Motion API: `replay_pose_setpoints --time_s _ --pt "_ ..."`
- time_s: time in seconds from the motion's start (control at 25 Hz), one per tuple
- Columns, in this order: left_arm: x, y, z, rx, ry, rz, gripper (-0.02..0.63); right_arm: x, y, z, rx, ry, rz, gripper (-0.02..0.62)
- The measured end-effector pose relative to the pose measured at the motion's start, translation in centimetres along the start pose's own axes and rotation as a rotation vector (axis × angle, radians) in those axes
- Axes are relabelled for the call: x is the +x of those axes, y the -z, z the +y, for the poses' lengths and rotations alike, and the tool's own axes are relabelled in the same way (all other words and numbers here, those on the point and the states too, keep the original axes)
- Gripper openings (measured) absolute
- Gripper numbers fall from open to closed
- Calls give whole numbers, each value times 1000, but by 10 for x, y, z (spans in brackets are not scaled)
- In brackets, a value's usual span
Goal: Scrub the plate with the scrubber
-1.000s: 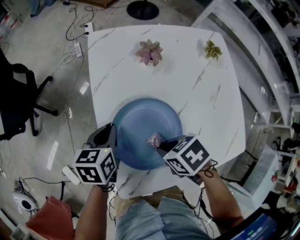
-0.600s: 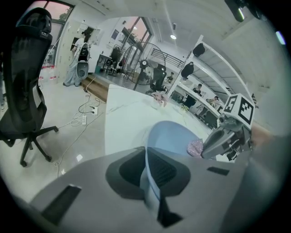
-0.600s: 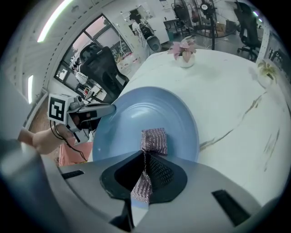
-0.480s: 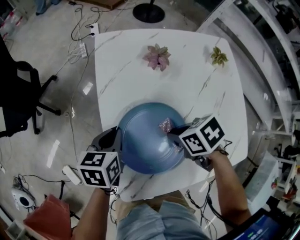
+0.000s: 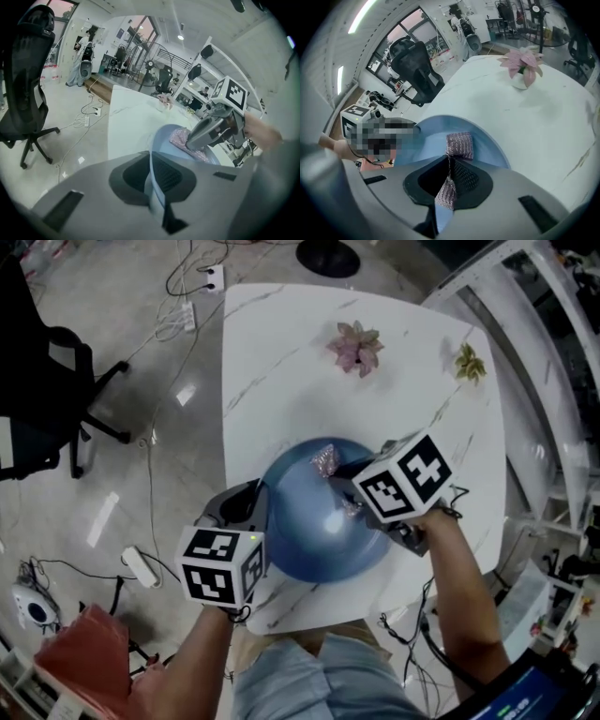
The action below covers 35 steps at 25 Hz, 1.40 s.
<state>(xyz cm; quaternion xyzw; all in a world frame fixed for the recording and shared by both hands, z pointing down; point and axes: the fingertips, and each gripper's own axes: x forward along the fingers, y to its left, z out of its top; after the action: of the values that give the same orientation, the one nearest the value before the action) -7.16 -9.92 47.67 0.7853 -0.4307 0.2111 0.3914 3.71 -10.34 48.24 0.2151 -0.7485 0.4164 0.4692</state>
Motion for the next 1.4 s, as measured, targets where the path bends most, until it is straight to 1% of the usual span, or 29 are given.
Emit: replay_pose_setpoints --time_s 0.16,0.32,0.48,0.64,0.8,1.04,1.24,1.4 --pt "1 0 0 -14 -1 3 14 13 -10 21 -63 -29 33 40" --pt "1 1 0 -24 0 6 15 23 -11 41 -117 -46 65 40" --pt "4 -2 0 -32 4 6 14 30 -5 60 -153 -73 83 40" --pt "3 -2 0 -36 6 2 15 39 12 89 -179 -119 95 40" --pt "4 -3 0 -32 0 2 15 44 29 109 -180 -168 97 39" --pt "6 -2 2 -27 -11 -1 15 47 52 121 -174 -197 102 38" --pt "2 0 4 -24 -14 -4 15 43 73 124 -147 -194 104 38" --pt "1 1 4 -19 -15 -2 15 34 87 112 -99 -176 97 38"
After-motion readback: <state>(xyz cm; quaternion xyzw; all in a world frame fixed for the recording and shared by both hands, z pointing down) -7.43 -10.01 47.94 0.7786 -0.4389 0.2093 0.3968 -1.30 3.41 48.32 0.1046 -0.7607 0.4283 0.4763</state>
